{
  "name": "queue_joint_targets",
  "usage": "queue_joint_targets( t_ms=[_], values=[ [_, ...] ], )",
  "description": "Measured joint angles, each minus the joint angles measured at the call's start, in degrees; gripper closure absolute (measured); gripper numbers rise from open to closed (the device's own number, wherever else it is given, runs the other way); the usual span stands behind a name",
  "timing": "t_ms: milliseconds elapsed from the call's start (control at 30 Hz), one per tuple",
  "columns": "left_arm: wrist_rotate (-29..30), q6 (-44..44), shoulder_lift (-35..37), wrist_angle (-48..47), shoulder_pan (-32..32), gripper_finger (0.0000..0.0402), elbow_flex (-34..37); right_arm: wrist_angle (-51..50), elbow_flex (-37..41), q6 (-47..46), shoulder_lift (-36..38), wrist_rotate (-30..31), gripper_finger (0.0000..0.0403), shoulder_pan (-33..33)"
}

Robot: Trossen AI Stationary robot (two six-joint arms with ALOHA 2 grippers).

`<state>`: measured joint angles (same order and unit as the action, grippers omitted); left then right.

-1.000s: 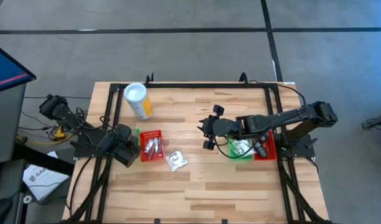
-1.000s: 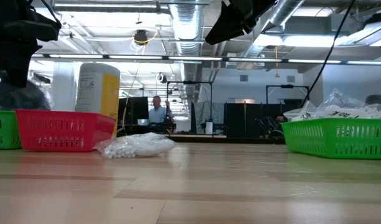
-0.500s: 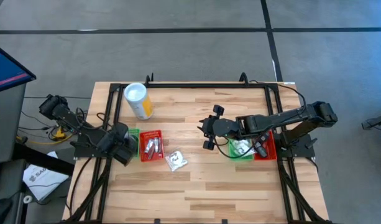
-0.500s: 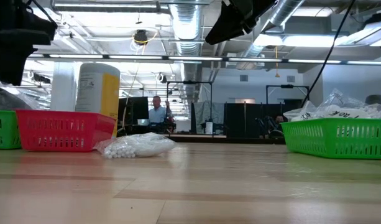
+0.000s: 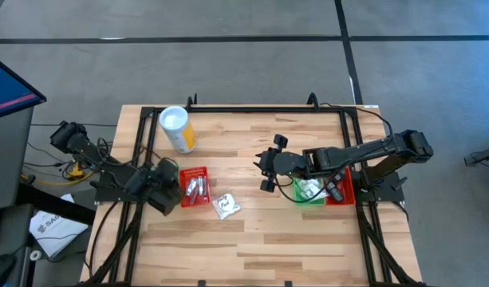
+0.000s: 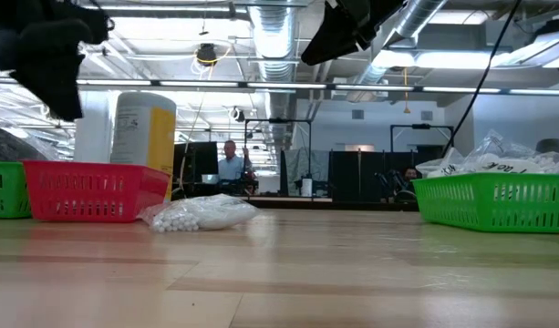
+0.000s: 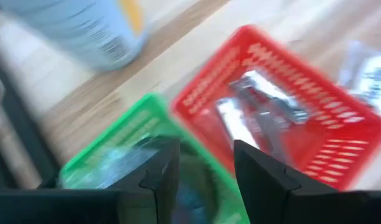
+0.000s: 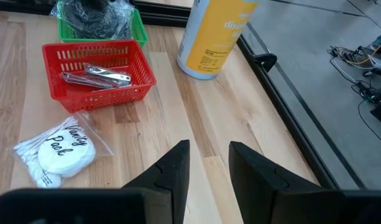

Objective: Pick & Place Travel size toiletries
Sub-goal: Put the white cotton pack into the right green bin

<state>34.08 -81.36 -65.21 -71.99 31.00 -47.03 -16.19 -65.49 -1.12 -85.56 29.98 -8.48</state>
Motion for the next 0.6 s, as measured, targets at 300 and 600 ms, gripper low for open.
queue_joint_targets(
  t_ms=[300, 600],
  values=[
    [0.4, 21.4, -2.6, 18.7, 0.0, 0.0258, 0.0, 0.0, 0.0, 0.0, 0.0, 0.0, 0.03, 0.0],
    [0.1, 34.0, -10.0, 28.1, 0.0, 0.0258, 0.0, 0.0, 0.0, 0.0, 0.0, 0.0, 0.03, 0.0]
  ],
)
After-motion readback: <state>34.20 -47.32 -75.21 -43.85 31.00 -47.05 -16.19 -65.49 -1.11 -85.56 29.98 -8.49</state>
